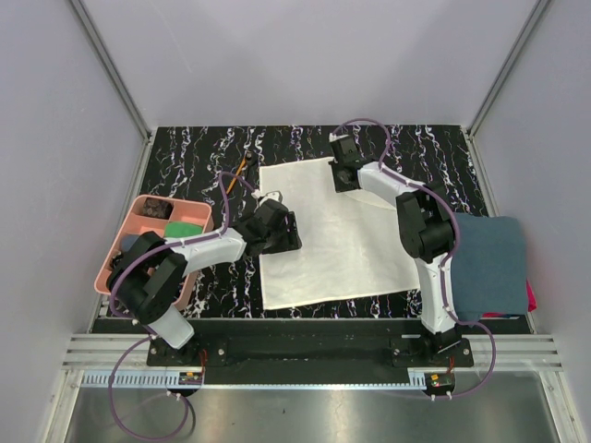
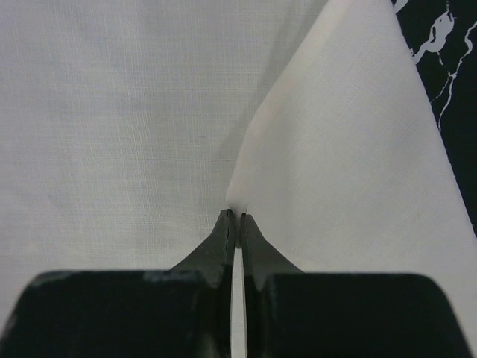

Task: Fold the napkin into a case and place the utensils inside
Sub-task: Flatten out the crumpled napkin at the center of the board.

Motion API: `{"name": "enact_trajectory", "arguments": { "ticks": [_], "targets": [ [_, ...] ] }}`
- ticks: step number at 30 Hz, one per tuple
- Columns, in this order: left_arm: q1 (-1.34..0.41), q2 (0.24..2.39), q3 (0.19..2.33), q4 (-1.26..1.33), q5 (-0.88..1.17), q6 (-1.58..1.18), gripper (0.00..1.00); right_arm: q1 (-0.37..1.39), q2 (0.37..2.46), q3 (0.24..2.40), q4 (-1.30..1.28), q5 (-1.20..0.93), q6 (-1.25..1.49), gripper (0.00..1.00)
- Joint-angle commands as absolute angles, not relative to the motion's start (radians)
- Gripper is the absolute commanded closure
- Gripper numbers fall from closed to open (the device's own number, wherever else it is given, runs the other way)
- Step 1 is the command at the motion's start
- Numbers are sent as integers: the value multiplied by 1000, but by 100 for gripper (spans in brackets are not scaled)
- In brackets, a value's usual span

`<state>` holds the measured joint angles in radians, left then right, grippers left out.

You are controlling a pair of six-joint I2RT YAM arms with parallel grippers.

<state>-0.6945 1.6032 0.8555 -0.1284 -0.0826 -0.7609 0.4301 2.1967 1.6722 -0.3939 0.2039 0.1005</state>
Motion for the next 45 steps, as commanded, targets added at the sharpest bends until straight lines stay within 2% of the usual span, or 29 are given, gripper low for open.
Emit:
{"name": "enact_trajectory", "arguments": {
  "ticks": [1, 8, 12, 14, 15, 17, 18, 19, 21, 22, 24, 26, 27, 29, 30, 33, 36, 45],
  "targets": [
    [-687, 1606, 844, -84, -72, -756, 34, 439, 2163, 1741, -402, 281, 66, 100],
    [-686, 1594, 835, -77, -63, -756, 34, 390, 2190, 1819, -355, 477, -73, 100],
    [-686, 1572, 831, -69, -57, -733, 33, 290, 2226, 1874, -308, 482, -143, 99],
    [-684, 1546, 830, -72, -54, -727, 33, 229, 2247, 1925, -279, 483, -181, 81],
    [-684, 1536, 830, -86, -58, -727, 33, 210, 2276, 1945, -273, 485, -193, 52],
    [-683, 1502, 828, -100, -61, -733, 31, 172, 2318, 2058, -325, 550, -207, 35],
    [-683, 1490, 830, -122, -63, -741, 30, 166, 2353, 2109, -365, 578, -204, 11],
    [-683, 1476, 831, -138, -67, -744, 27, 167, 2367, 2206, -456, 609, -175, 3],
    [-683, 1432, 828, -178, -80, -747, 26, 167, 2384, 2348, -593, 624, -106, 0],
    [-680, 1418, 819, -195, -92, -752, 25, 167, 2378, 2380, -744, 609, 2, 0],
    [-677, 1367, 812, -242, -132, -758, 22, 167, 2312, 2352, -860, 511, 136, 0],
    [-669, 1344, 804, -268, -153, -764, 21, 169, 2232, 2243, -910, 395, 282, 0],
    [-667, 1338, 804, -281, -169, -770, 21, 173, 2135, 2088, -898, 347, 334, 0],
    [-657, 1339, 807, -285, -192, -781, 22, 179, 1974, 1902, -790, 282, 385, 0],
    [-646, 1345, 818, -290, -193, -793, 22, 184, 1921, 1726, -746, 263, 415, 0],
    [-611, 1385, 879, -291, -219, -804, 23, 186, 1760, 1452, -614, 227, 469, 0],
    [-595, 1471, 972, -287, -227, -799, 24, 192, 1668, 1271, -539, 225, 495, 0],
    [-470, 1829, 1294, -287, -123, -753, 27, 262, 1525, 990, -473, 232, 518, 0]
  ]
}}
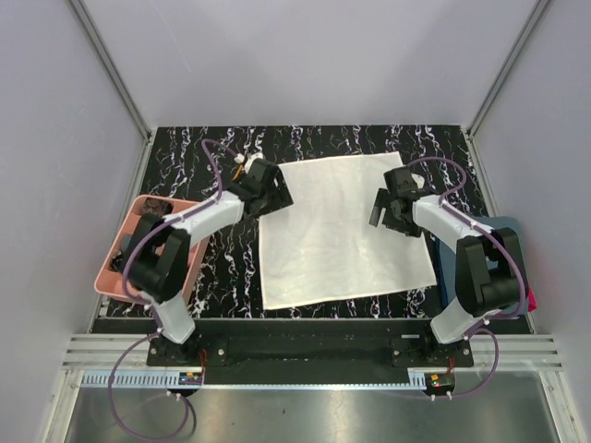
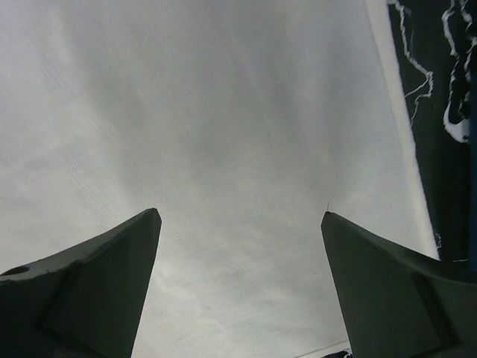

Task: Fold the napkin into a case and place the utensils inside
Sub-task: Flatten out the crumpled napkin at the center of the board.

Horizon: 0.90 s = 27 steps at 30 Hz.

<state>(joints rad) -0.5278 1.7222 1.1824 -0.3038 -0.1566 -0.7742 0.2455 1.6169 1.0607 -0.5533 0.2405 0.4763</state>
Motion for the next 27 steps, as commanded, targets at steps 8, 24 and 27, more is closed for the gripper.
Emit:
{"name": "enact_trajectory", "arguments": {
  "ticks": [8, 24, 27],
  "targets": [
    [-397, 2061, 1440, -261, 32, -813, 28, 265, 1410, 858, -420, 187, 560, 0],
    [-213, 2264, 1781, -400, 209, -752, 28, 259, 1402, 925, -503, 222, 590, 0],
    [-225, 2179, 1767, -419, 192, -759, 26, 236, 1407, 957, -582, 262, 617, 0]
  ]
}}
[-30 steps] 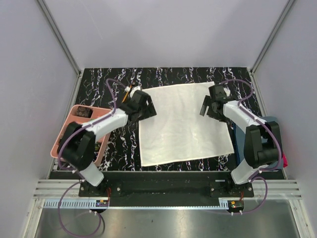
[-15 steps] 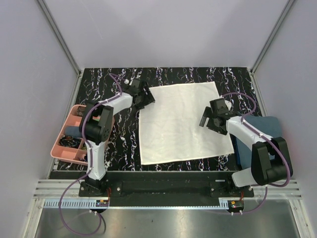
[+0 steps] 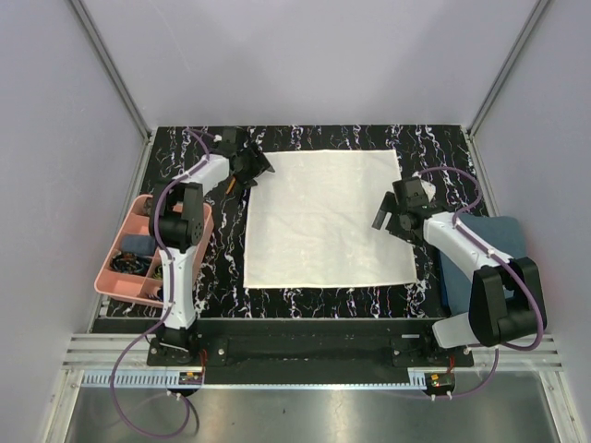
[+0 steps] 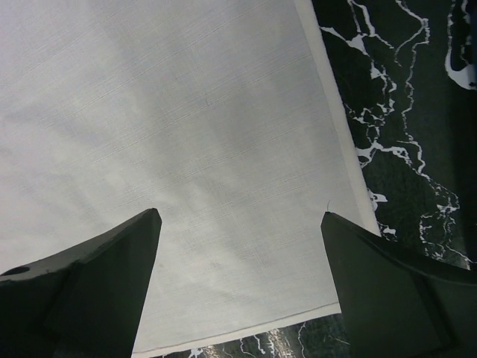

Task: Fold the napkin into a case and place the utensils inside
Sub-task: Flatten out the crumpled napkin at the center of the board.

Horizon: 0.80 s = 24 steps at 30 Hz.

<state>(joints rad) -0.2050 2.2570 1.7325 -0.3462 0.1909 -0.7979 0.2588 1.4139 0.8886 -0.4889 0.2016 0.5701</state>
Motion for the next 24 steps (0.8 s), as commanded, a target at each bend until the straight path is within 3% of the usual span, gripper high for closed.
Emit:
{"name": "enact_trajectory", "arguments": {
  "ticks": [1, 7, 16, 24],
  "targets": [
    [-236, 2151, 1753, -422, 175, -758, 25, 232, 1410, 963, -603, 270, 624, 0],
    [-333, 1831, 1524, -428, 16, -778, 24, 203, 1340, 921, -713, 298, 712, 2],
    [-528, 1421, 999, -333, -90, -781, 25, 173, 1157, 727, -713, 345, 867, 23],
    [-638, 1235, 831, -310, -103, -813, 30, 161, 1189, 680, -701, 319, 923, 49]
  ]
}}
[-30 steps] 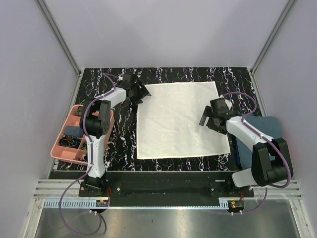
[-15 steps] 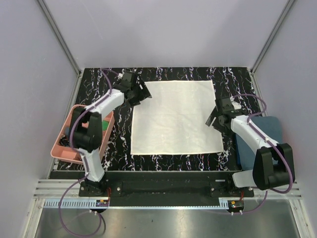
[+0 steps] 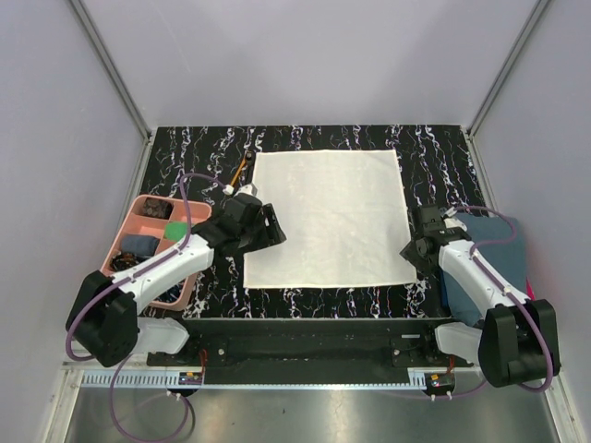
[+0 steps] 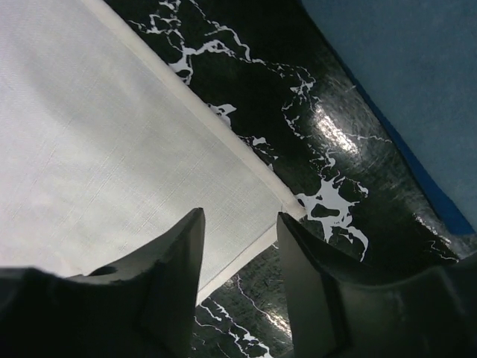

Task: Fold the napkin into a case and place the utensils inside
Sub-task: Flatten out the crumpled napkin at the center of the board, then pick up the flattened napkin from the center of the board.

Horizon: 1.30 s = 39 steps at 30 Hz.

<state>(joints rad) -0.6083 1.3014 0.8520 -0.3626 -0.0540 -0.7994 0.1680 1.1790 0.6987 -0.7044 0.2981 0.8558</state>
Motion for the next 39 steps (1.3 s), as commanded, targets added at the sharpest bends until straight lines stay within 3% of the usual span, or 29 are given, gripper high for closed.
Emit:
{"name": "enact_trajectory", "arguments": {
  "ticks": [1, 10, 30, 39],
  "targets": [
    [-643, 1230, 819, -310, -106, -808, 30, 161, 1190, 667, -703, 316, 936, 51],
    [-664, 1186, 813, -382, -238, -753, 31, 160, 1189, 609, -704, 337, 965, 55],
    [-664, 1125, 776, -474, -297, -805, 30, 144, 1227, 574, -687, 345, 1025, 57],
    [-663, 1138, 736, -584, -342, -931, 28, 143, 1210, 563, -673, 347, 1017, 80]
  ]
}}
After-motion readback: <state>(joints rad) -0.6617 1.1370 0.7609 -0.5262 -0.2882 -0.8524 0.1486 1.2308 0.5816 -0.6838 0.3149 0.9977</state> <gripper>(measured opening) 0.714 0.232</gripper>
